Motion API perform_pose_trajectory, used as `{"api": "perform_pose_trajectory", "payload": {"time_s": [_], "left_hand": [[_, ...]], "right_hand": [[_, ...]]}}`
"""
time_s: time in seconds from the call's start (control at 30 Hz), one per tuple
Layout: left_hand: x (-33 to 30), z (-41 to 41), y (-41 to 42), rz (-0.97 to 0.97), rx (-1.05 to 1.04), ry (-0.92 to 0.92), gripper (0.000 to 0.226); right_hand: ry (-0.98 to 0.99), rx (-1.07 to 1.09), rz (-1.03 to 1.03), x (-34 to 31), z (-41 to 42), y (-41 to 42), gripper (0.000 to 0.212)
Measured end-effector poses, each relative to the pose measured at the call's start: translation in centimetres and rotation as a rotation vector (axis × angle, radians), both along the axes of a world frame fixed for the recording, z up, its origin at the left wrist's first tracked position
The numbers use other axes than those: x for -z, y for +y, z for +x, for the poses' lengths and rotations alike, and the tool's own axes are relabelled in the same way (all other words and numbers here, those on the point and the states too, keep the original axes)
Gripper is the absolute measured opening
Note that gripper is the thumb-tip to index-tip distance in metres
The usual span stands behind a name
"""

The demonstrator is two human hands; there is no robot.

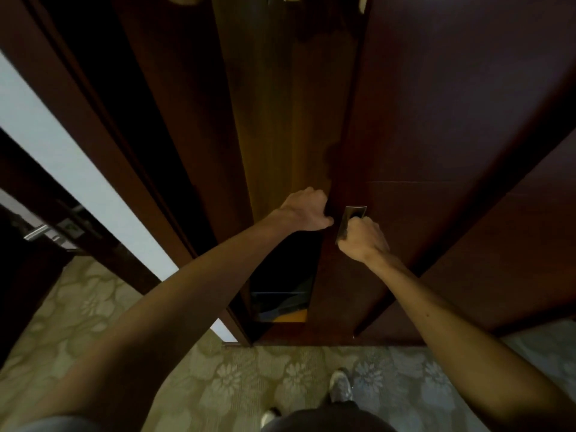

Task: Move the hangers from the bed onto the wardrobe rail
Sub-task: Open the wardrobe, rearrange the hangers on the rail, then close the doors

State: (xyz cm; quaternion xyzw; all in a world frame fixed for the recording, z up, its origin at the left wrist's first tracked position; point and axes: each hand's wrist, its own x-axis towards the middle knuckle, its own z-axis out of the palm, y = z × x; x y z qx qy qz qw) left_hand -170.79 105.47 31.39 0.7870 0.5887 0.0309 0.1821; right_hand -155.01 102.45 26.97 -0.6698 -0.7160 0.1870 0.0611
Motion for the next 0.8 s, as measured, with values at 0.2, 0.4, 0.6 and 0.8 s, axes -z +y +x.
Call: {"api": "perform_pose_trajectory", "payload": {"time_s": [0.2, 0.4, 0.6, 0.8], "left_hand": [[-0.1, -3.6, -1.0, 0.013, -0.061, 0.051, 0.03], [0.0, -7.2, -1.9, 0.008, -0.117, 0.068, 0.028], [-0.2, -10.5, -3.2, -0.011, -0.211, 0.022, 0.022], [-0.3, -13.1, -5.0, -0.022, -0.361, -0.051, 0.033]], "right_hand": [[-0.029, -0.055, 0.011, -0.1, -3.9, -0.6, 0.023], [-0.057, -0.111, 0.015, -0.1, -7.7, -1.0, 0.028], [-0.06, -0.177, 0.012, -0.3, -11.3, -1.4, 0.033], [-0.058, -0.241, -0.008, -0.9, -14.5, -1.7, 0.035]]}}
